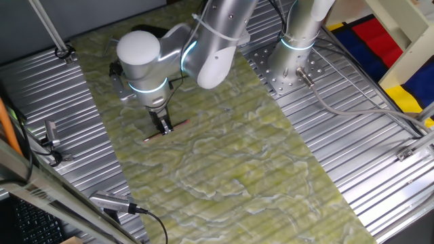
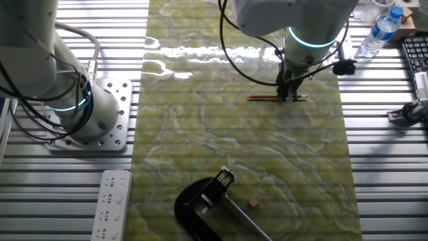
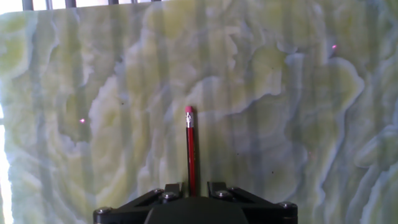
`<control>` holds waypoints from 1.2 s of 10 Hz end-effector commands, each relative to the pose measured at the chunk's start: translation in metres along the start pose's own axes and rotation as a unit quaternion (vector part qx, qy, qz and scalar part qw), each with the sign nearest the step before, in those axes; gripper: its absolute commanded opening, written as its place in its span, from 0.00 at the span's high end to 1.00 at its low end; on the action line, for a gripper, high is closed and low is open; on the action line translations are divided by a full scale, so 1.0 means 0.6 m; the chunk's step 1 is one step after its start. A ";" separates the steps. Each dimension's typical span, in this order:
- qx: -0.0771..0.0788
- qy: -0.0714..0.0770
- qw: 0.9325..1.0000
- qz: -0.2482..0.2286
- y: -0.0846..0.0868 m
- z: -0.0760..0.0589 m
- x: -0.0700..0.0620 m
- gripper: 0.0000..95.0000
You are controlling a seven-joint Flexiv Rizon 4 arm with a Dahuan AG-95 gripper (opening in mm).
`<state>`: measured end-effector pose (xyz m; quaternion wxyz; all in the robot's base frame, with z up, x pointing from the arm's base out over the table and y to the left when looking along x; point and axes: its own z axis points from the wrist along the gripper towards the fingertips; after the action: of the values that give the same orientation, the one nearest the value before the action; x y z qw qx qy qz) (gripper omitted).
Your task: Insert the pencil into the pencil sharpener
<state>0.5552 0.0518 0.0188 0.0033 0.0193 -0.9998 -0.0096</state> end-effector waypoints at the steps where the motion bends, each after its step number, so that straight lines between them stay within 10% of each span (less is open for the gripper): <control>1: -0.008 0.001 0.992 -0.123 -0.001 -0.022 -0.002 1.00; 4: -0.018 -0.002 0.977 -0.214 -0.008 -0.053 0.004 1.00; 8: -0.040 -0.014 0.928 -0.369 -0.068 -0.089 0.029 1.00; 12: -0.040 -0.015 0.916 -0.399 -0.137 -0.113 0.052 1.00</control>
<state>0.5325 -0.0173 0.0786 -0.0143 0.3955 -0.9170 -0.0502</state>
